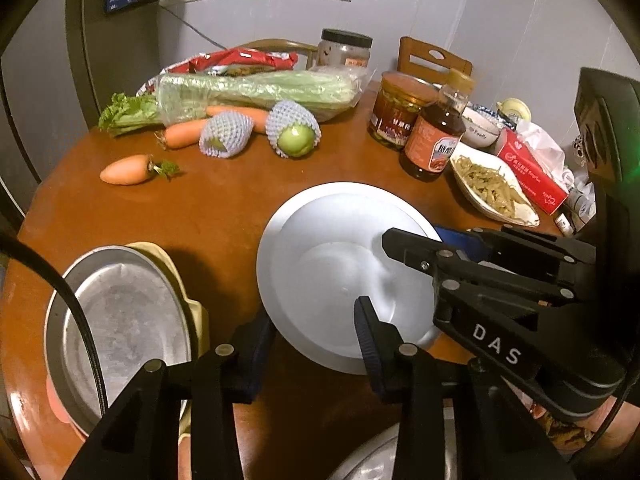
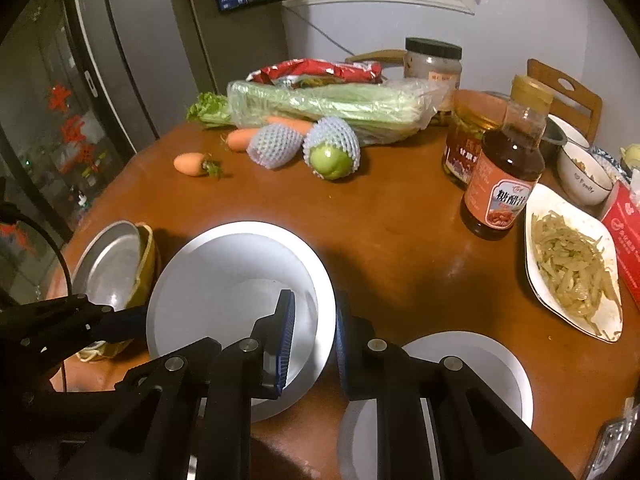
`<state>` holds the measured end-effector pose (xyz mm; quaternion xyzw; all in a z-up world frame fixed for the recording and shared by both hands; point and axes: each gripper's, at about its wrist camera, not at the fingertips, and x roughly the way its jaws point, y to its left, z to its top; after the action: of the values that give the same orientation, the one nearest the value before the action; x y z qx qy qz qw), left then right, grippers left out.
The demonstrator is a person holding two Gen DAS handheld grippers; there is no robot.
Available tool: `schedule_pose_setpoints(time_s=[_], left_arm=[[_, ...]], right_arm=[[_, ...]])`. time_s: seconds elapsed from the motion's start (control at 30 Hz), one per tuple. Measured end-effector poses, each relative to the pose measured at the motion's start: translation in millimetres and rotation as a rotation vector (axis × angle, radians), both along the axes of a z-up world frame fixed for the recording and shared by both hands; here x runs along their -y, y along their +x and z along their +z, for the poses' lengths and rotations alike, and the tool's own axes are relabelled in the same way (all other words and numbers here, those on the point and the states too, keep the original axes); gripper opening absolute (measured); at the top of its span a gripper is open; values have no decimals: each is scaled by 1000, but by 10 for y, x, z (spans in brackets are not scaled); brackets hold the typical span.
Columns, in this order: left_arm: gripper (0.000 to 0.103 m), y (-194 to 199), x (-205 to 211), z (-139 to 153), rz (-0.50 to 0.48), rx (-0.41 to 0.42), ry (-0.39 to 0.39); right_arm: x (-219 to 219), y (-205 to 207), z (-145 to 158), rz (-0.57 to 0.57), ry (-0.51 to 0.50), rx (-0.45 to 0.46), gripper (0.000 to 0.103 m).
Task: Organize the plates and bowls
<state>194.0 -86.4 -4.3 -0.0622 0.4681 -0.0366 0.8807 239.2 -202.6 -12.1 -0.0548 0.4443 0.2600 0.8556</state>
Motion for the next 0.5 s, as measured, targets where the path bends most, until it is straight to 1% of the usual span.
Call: schedule_pose_setpoints(time_s=[0.07,0.5], left_arm=[[40,-26,-27,27,5,4,-9],[40,-412,-52,320,-5,78,6]], right_arm=[[4,-36,43,-2,10,4,20],[0,-419,374,-4,38,72,20]])
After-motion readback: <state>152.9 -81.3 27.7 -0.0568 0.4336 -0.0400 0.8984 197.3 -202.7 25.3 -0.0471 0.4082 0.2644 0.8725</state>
